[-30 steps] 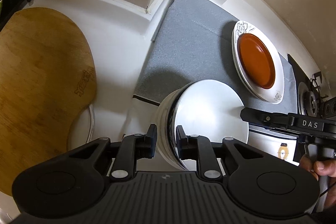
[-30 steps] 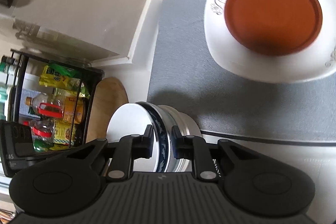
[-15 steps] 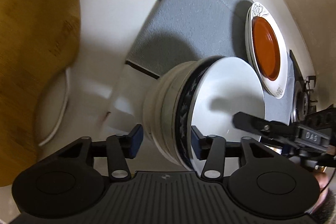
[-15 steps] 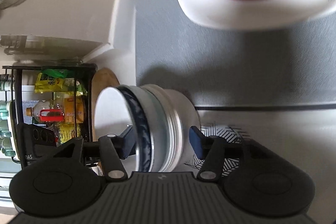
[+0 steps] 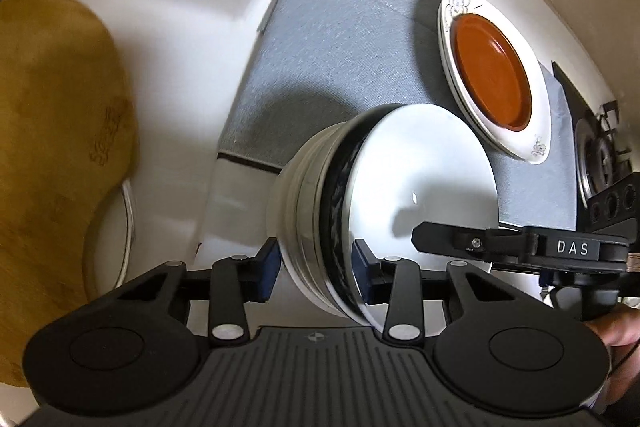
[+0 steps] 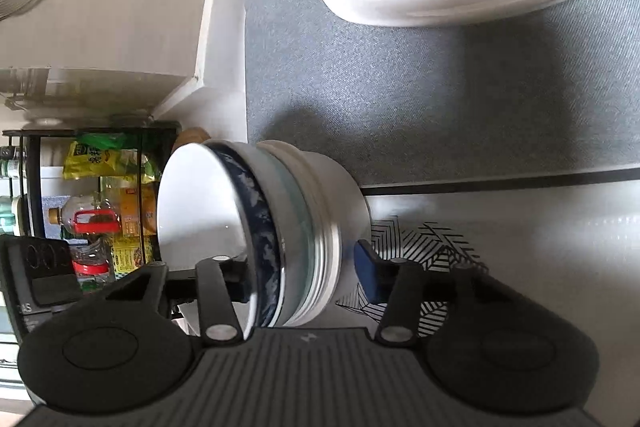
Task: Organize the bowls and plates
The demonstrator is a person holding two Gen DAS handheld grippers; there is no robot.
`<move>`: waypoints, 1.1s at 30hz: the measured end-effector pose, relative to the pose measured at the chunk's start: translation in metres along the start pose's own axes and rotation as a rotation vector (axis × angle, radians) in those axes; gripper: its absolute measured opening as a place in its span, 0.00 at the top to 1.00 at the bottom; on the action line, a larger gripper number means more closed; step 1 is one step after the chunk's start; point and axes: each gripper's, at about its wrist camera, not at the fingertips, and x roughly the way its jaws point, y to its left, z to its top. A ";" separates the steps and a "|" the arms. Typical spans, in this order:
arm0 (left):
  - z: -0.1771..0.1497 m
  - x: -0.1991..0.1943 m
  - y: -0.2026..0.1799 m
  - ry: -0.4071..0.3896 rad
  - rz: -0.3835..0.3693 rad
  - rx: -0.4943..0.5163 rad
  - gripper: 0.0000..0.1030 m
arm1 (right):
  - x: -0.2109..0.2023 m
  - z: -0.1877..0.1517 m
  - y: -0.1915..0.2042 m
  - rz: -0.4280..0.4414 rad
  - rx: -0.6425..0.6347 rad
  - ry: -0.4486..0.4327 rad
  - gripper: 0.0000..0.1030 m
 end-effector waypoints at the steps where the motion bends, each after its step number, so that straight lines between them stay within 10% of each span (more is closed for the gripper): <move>1: 0.000 0.000 -0.002 -0.002 0.008 0.006 0.60 | -0.002 0.000 0.001 -0.007 -0.004 -0.005 0.55; 18: 0.011 -0.004 -0.035 0.020 -0.005 0.048 0.59 | -0.047 0.000 0.000 -0.017 -0.024 -0.110 0.59; 33: 0.093 -0.019 -0.129 -0.088 -0.083 0.144 0.59 | -0.146 0.070 0.017 -0.061 -0.048 -0.345 0.60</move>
